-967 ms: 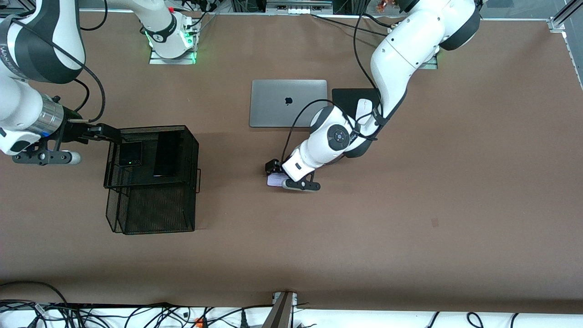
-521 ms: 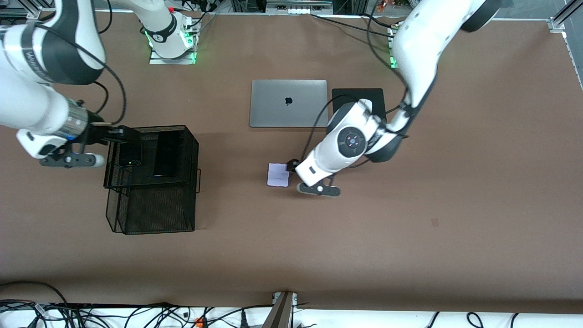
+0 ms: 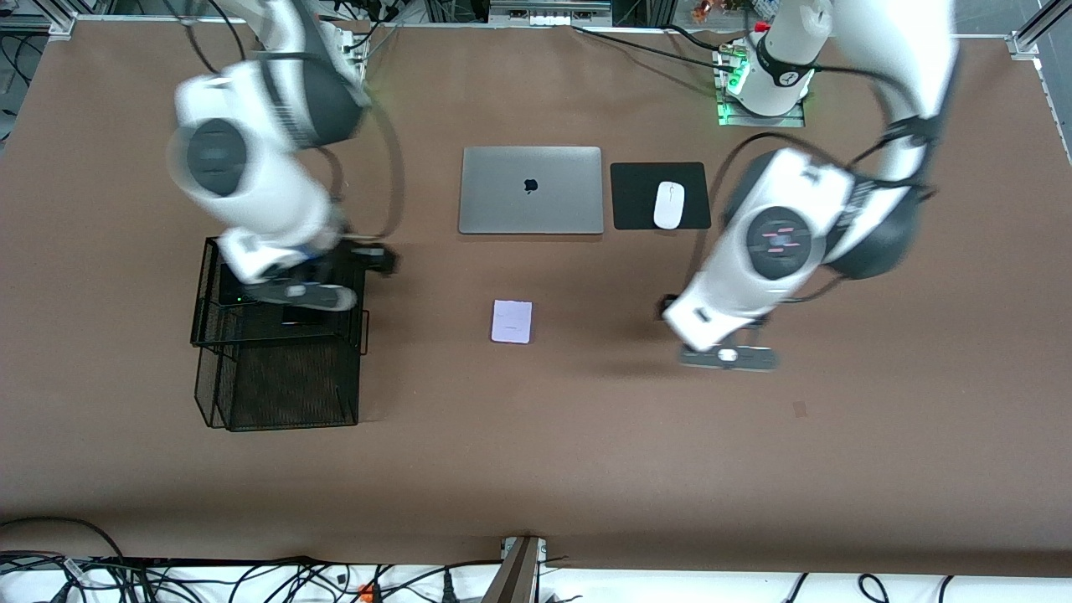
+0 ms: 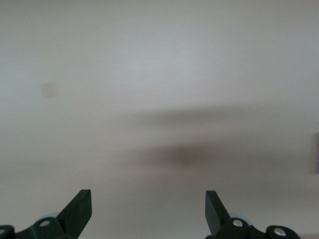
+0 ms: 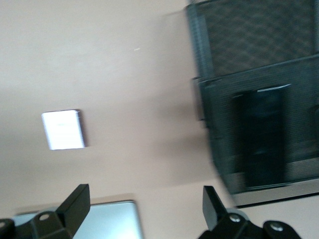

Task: Place phones with both arms
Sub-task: 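Grasp the white phone with the right gripper while the left gripper withdraws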

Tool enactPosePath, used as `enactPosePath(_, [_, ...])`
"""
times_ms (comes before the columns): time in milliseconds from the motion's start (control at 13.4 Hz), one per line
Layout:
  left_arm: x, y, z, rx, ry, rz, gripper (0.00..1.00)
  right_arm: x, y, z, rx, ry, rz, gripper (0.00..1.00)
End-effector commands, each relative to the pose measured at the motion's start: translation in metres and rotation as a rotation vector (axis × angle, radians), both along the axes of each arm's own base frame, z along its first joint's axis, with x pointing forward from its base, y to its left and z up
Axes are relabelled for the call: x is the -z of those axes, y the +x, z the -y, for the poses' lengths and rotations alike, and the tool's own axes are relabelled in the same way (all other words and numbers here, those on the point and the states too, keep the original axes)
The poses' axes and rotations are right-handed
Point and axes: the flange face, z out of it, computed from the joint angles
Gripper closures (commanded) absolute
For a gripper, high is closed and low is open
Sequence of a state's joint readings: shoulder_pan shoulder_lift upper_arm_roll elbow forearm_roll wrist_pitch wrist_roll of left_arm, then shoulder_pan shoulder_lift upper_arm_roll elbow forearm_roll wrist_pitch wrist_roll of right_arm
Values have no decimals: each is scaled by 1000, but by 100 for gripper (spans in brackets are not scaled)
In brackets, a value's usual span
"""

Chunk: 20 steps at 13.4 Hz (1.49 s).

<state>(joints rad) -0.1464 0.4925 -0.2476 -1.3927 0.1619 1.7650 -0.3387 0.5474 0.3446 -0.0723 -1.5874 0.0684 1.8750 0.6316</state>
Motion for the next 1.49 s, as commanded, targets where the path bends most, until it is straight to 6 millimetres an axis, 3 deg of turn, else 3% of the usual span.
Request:
enactPosePath(0, [-59, -7, -78, 42, 22, 0, 0, 31, 9, -69, 75, -1, -2, 0])
enactPosePath(223, [-119, -20, -120, 33, 19, 5, 0, 81, 3, -139, 98, -17, 57, 0])
enactPosePath(298, [-138, -30, -126, 13, -5, 19, 0, 105, 2, -152, 98, -23, 70, 0])
enactPosePath(372, [-150, -37, -148, -32, -26, 30, 0, 125, -2, -165, 89, -16, 80, 0])
enactPosePath(446, [-156, -45, -170, -70, -47, 35, 0, 146, -3, -170, 83, -12, 85, 0])
enactPosePath(521, [-161, -59, -174, -79, -72, 66, 0, 164, -3, -173, 77, -14, 90, 0])
enactPosePath(744, [-161, -109, -188, -99, -70, 155, 0, 204, -5, -176, 62, -23, 91, 0])
enactPosePath(967, [-149, -105, -210, -50, -68, 91, 0, 235, -6, -177, 56, -20, 97, 0])
enactPosePath(1339, [-154, -102, -204, -60, -65, 98, 0, 264, -8, -177, 38, -24, 114, 0])
enactPosePath(1414, [-155, -102, -205, -59, -62, 100, 0, 267, -8, -177, 30, -20, 117, 8])
